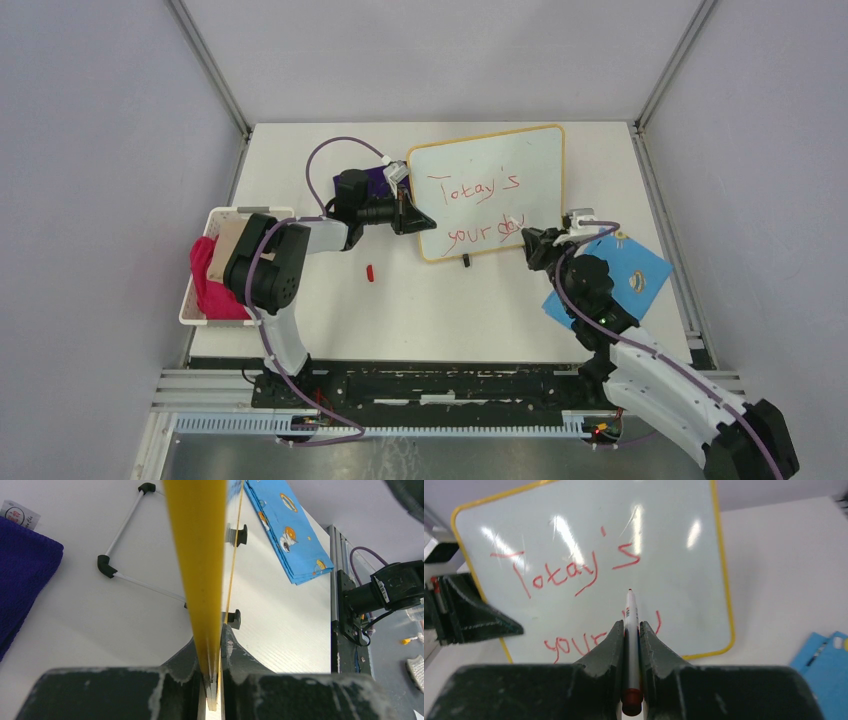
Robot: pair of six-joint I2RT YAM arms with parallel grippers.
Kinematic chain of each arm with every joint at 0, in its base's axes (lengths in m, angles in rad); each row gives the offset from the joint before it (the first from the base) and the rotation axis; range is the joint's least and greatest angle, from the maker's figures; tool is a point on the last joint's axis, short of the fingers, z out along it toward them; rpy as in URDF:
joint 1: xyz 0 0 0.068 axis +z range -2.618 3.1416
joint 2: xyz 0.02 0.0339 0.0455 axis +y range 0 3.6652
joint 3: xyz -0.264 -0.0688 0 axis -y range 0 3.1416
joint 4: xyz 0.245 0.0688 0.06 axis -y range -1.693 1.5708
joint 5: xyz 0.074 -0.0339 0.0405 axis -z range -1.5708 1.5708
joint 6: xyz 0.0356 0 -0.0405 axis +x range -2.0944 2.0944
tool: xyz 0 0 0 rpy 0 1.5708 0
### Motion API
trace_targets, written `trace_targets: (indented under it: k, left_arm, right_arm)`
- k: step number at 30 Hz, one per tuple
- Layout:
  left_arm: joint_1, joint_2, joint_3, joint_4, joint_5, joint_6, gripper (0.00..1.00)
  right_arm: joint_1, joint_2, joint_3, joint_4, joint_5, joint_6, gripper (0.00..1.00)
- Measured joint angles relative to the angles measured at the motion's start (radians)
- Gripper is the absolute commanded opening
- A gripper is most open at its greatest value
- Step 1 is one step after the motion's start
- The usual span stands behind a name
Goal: Write a sentence on the whiteboard
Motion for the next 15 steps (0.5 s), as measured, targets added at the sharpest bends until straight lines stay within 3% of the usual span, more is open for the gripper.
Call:
trace_targets:
  k: [7, 15]
  left_arm:
    - [0.000, 0.000, 0.004, -0.006, 0.000, 0.001, 0.02]
    - [0.000, 0.001, 0.006, -0.010, 0.000, 0.003, 0.02]
  right_arm:
    - [-0.008, -0.151, -0.023, -0.056, 0.210, -0.033, 0.00]
    - [-0.015, -0.151, -0.158, -0.100, 0.194, 0.050, 0.00]
